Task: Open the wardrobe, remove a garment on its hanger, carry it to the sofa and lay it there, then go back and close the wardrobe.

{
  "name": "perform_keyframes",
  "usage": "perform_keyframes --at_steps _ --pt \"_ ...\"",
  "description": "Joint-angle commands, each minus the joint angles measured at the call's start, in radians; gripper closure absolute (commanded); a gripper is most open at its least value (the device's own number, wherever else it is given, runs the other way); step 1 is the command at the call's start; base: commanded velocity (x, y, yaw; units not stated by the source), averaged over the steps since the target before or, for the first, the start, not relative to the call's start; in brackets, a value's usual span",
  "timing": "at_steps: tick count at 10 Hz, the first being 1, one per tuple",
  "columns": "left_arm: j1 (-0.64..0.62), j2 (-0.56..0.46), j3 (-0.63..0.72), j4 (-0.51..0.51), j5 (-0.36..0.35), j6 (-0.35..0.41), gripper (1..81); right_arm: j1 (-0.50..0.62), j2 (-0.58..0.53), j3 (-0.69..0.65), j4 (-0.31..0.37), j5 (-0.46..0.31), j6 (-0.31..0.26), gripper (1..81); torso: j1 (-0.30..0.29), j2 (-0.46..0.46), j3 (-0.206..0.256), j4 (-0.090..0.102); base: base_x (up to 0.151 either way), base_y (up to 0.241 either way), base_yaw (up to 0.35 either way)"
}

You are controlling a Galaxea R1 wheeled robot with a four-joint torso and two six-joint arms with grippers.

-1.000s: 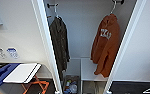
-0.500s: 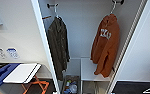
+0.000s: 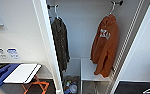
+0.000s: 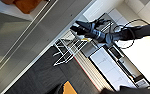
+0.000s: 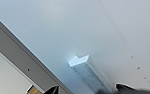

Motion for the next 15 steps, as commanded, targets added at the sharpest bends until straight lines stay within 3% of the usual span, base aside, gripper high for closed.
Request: perform_keyframes --at_steps 1,9,15 --pt "-0.111 -0.071 0.012 0.018 -0.011 0.002 1.0 -0.012 0.011 0.148 -0.038 -0.291 0.061 1.0 0.000 0.000 0.000 0.000 0.000 0.000 0.000" --pt "-0.109 -0.080 0.003 0.017 -0.011 0.000 1.0 -0.065 -0.081 0.157 -0.038 -0.225 0.058 1.0 -0.003 -0.001 0.000 0.000 0.000 0.000 0.000" --pt "-0.085 -0.051 -0.075 0.017 -0.010 -0.002 1.0 -0.141 -0.093 0.046 -0.046 -0.167 0.063 1.0 -0.008 -0.003 0.001 0.000 0.000 0.000 0.000"
